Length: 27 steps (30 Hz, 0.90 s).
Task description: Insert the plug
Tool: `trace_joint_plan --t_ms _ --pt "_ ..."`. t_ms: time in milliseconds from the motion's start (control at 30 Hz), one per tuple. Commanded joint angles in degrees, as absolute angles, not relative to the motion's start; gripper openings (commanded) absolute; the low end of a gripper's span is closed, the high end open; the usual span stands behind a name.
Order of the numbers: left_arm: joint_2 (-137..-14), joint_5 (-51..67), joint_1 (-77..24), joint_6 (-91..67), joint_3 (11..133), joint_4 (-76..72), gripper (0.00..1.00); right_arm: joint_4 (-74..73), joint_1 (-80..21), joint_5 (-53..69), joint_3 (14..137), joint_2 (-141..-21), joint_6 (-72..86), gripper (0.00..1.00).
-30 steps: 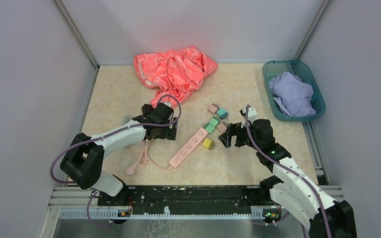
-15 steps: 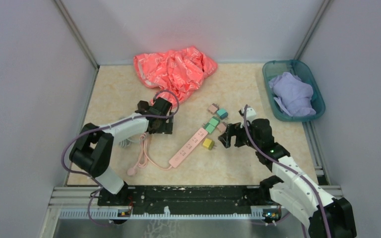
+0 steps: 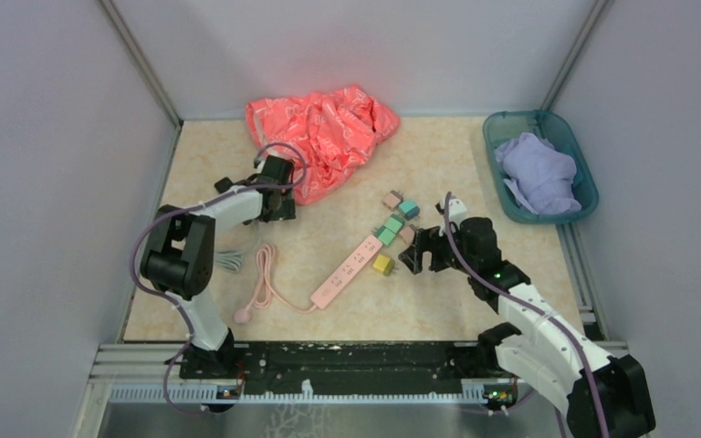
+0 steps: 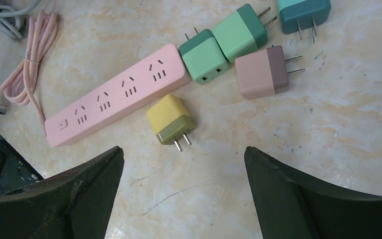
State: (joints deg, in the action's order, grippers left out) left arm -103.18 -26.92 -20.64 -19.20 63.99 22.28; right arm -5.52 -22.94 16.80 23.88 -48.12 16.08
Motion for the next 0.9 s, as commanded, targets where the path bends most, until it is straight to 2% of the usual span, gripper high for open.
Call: trace_joint_plan --t_ms 0,167,400,633,867 --pt "-98.9 -22.7 -20.4 -18.7 63.7 21.5 0.96 -3.9 -24.5 16.3 25.9 -48.9 15.7 0.9" --pt "-91.7 -12.8 -20.4 -19.9 59.7 19.9 0.97 -4.5 -26.7 13.9 26.9 -51.6 15.2 0.88" --pt "-82.3 -4.8 -20.4 -19.5 57.6 22.7 1.0 -4.8 -32.5 8.6 29.1 -57.0 12.8 0.86" --pt "-71.3 -2.4 -20.1 -16.2 56.4 27.5 1.0 -4.3 -38.2 4.2 32.4 -64.2 8.5 0.83" --pt "-59.3 0.3 -20.0 -12.2 51.4 25.6 1.0 -6.2 -41.0 2.9 38.1 -72.8 4.2 0.79"
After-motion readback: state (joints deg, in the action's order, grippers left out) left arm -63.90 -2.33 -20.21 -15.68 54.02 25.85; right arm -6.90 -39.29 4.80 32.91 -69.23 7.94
